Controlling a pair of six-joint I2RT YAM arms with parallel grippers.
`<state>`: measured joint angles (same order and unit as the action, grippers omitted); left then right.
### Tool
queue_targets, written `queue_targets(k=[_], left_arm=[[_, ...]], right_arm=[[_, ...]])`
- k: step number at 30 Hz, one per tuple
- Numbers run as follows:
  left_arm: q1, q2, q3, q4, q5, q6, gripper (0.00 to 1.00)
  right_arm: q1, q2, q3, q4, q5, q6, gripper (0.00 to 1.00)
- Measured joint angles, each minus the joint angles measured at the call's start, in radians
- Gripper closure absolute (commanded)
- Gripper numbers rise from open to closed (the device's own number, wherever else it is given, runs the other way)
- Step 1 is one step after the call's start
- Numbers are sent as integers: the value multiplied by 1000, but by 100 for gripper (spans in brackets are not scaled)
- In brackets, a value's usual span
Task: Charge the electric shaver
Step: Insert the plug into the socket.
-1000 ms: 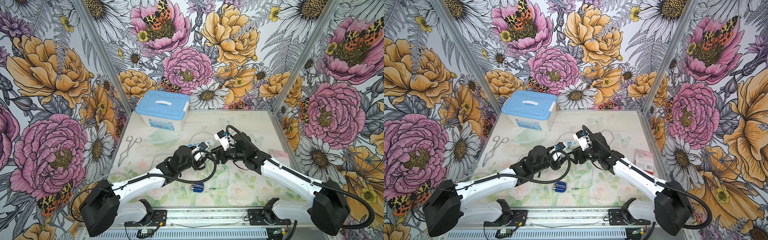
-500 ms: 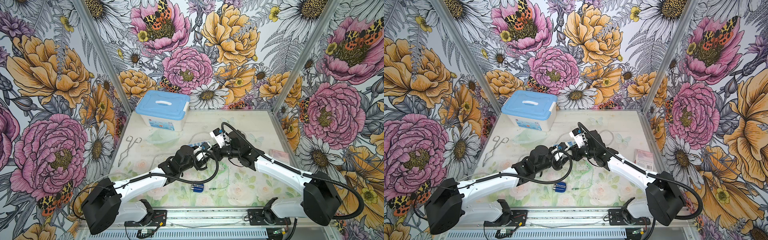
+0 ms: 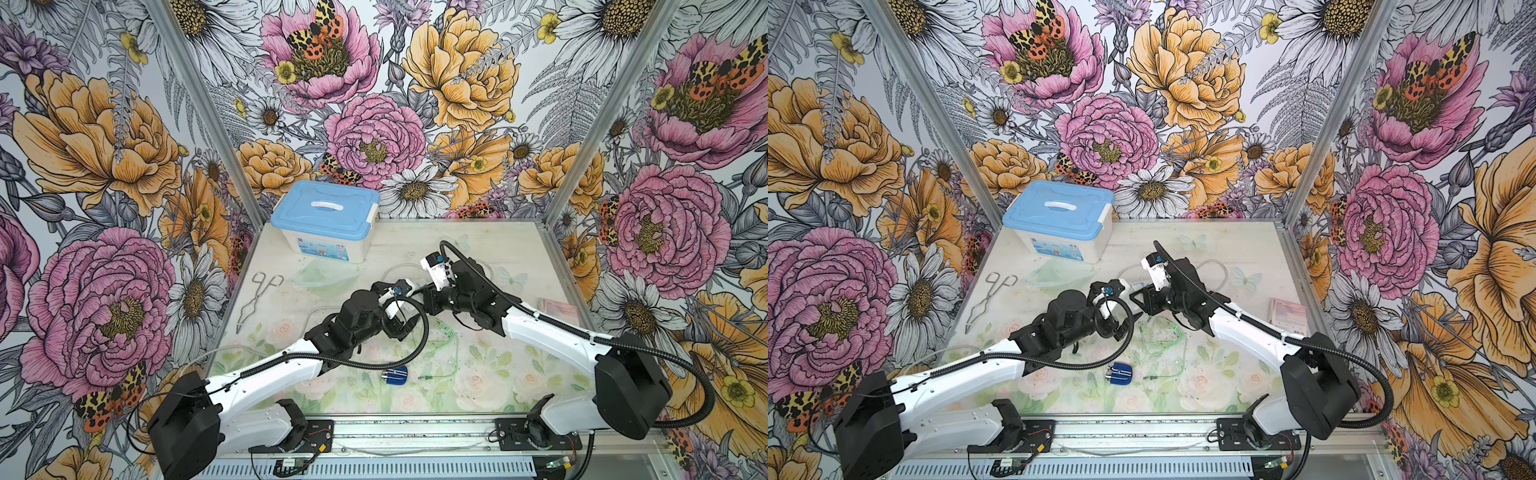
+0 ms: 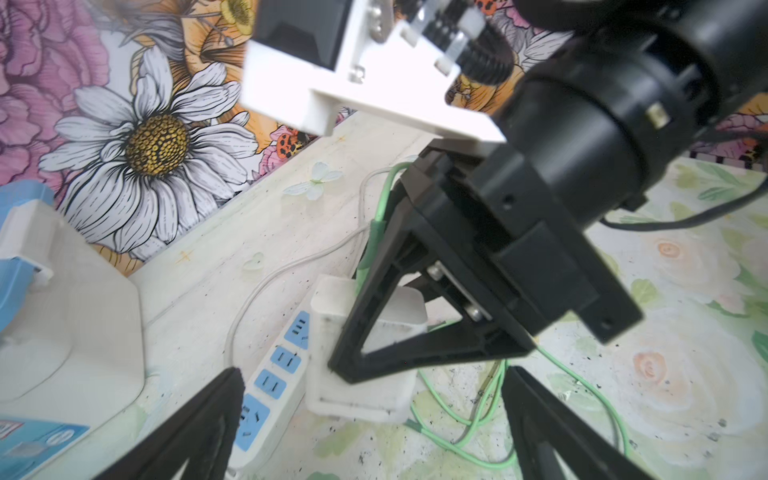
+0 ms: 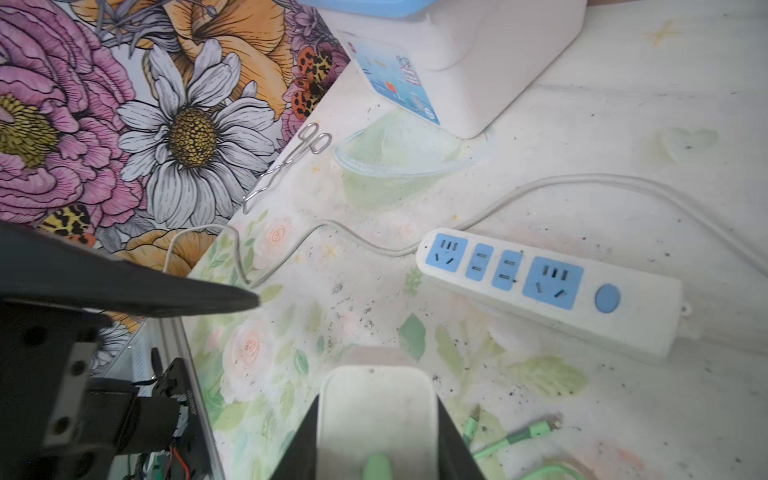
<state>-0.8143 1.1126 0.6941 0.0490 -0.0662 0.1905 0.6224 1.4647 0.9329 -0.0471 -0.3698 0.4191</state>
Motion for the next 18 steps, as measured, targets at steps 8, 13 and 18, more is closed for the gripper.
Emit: queue_targets(k=[8,13,18], left_arm=[[298,-157,166,-246,-108,-180,1],[492,-237,180,-316,-106,-269,1],[584,-279,141,-323,-101,-329,1]], right_arm=[[0,233,151,-26,238,-40,100],[0,302,221,-50,341,-47,100],[0,340,265,-66,395,-52,100]])
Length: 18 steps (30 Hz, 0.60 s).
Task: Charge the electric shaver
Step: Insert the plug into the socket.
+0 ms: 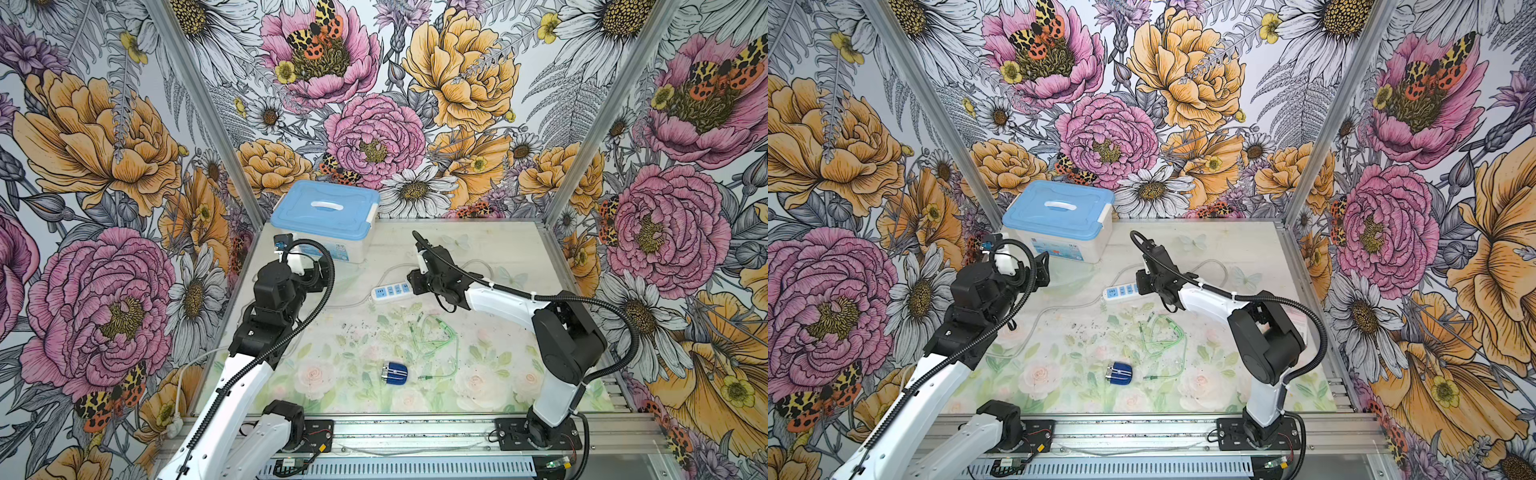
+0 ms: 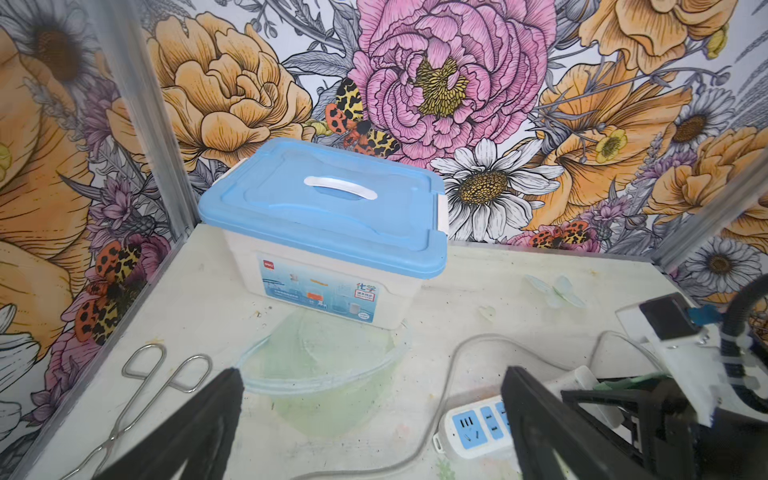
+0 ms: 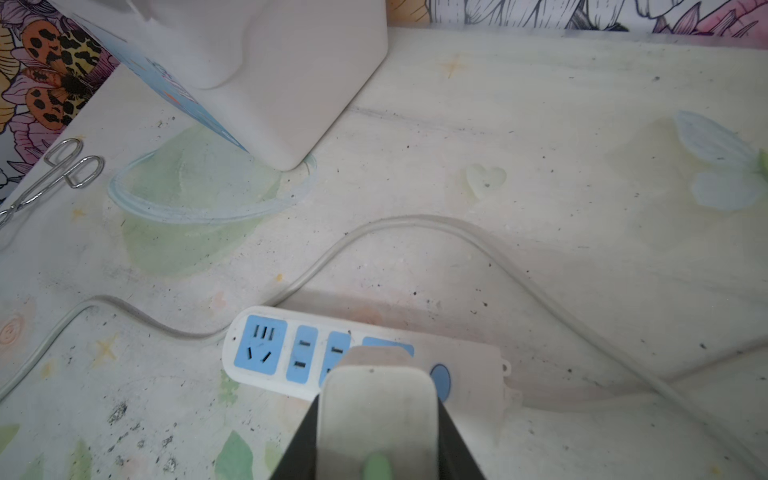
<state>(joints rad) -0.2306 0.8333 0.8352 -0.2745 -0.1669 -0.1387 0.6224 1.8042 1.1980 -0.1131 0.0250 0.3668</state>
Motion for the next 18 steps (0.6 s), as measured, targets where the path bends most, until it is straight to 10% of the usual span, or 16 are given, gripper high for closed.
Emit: queue_targets(k=[18], left_arm=[[37,9,-5,-28,19,-65,1]], right_arm=[[5,84,49,-26,35,14,100]])
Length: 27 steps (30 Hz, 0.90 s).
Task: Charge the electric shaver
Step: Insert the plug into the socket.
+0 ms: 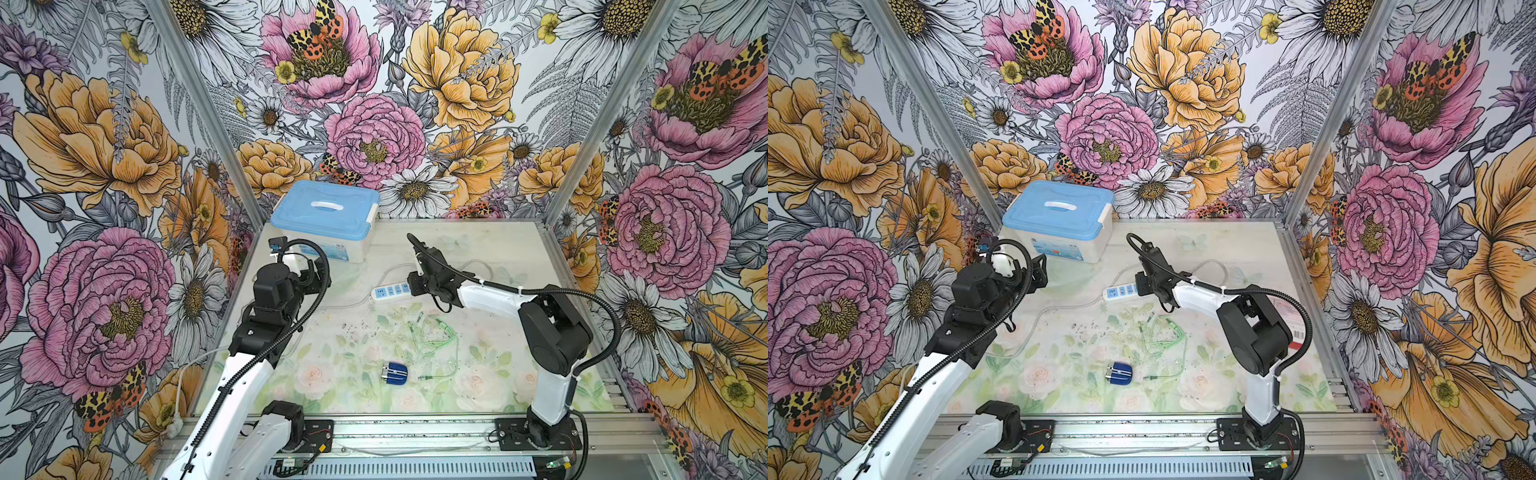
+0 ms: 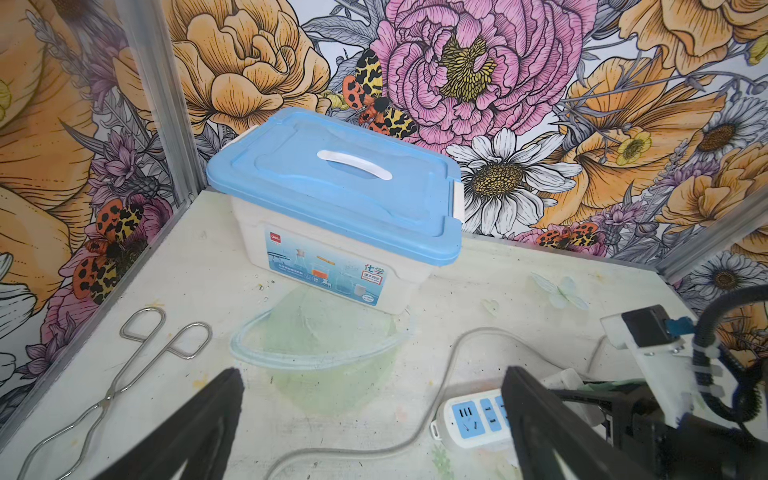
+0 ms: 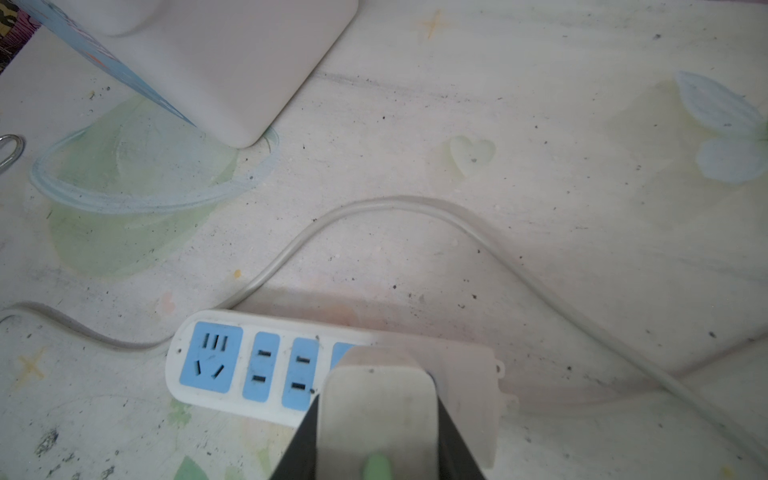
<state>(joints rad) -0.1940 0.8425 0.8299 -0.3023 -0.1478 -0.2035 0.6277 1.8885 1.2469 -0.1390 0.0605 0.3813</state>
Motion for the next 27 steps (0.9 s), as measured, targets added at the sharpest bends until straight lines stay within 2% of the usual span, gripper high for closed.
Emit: queue_targets(k=[16,27], left_arm=[[10,-5,0,-17,2,-4,1],[16,-14,0,-32,2,-5,1]], right_arm=[[40,40,53,-37,65,11,100],[74,135,208,-171,169,14,100]])
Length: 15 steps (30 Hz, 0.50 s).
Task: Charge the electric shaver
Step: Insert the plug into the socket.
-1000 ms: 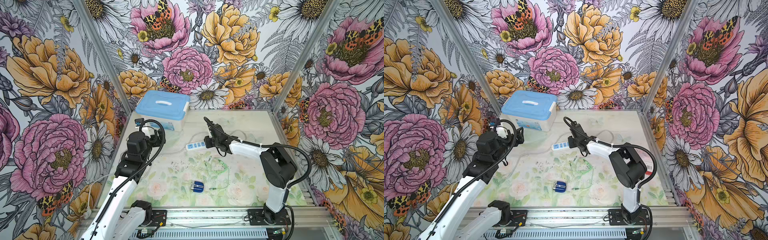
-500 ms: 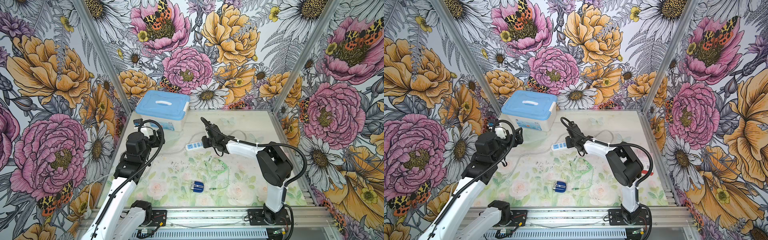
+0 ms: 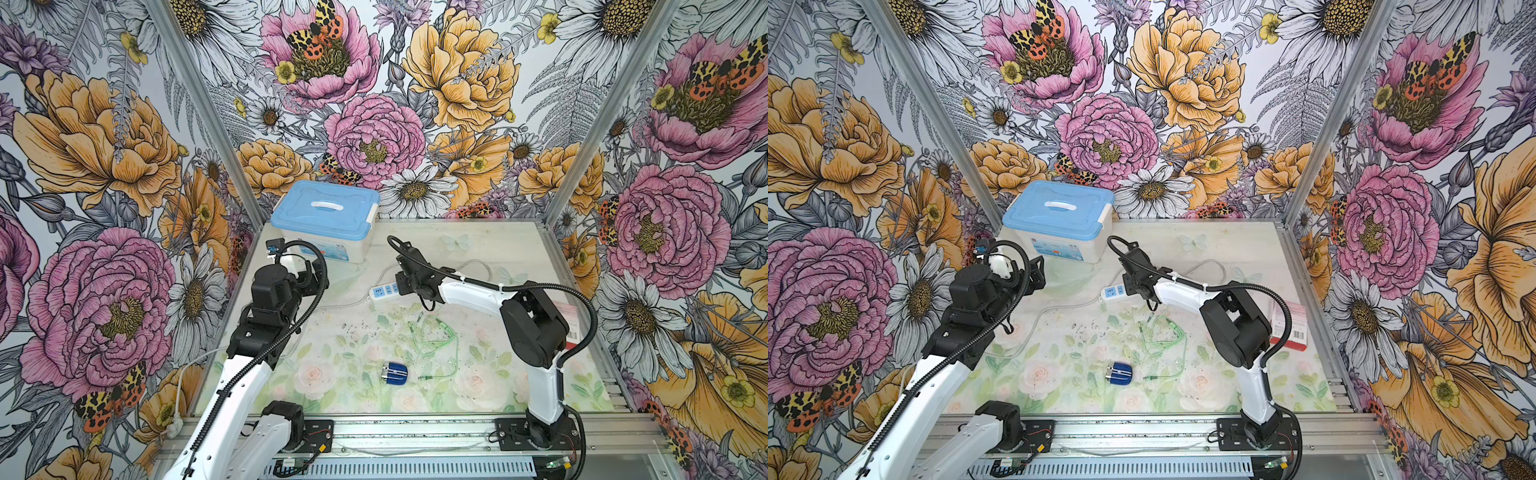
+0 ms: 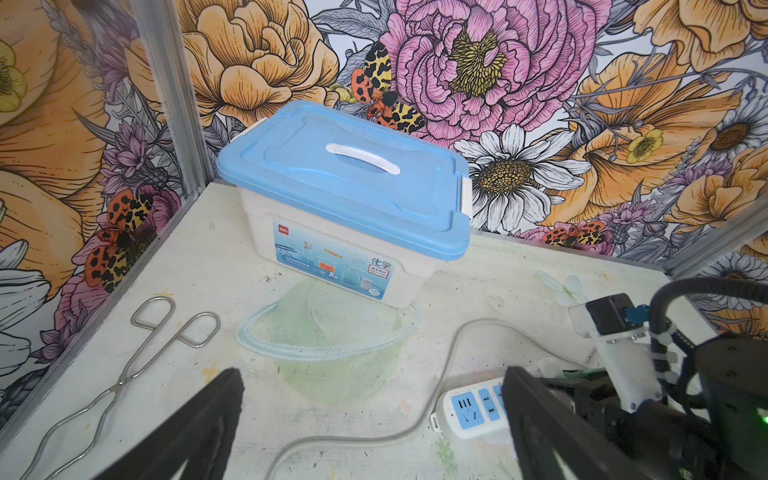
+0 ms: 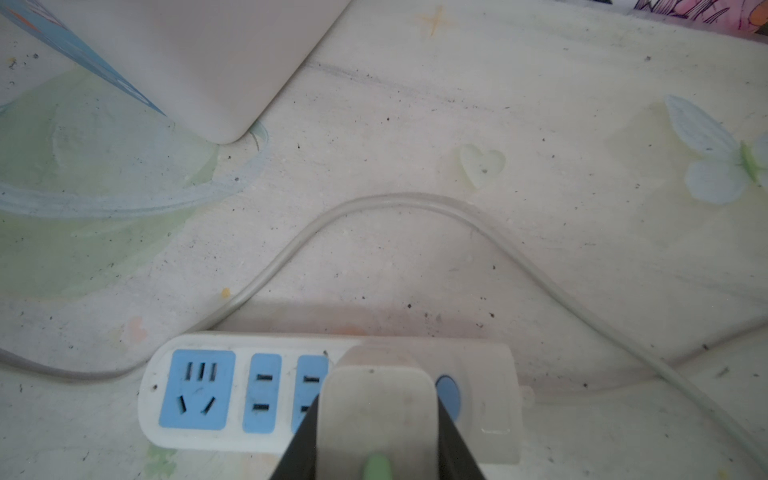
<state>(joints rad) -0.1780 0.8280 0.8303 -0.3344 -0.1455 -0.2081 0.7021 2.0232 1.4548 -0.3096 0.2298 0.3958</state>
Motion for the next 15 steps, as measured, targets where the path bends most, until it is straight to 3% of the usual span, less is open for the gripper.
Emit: queue_targets(k=[15], left_arm=[[0,-43,0,-26,0,0,1]], right_arm=[[1,99,175,-167,13,29,100]])
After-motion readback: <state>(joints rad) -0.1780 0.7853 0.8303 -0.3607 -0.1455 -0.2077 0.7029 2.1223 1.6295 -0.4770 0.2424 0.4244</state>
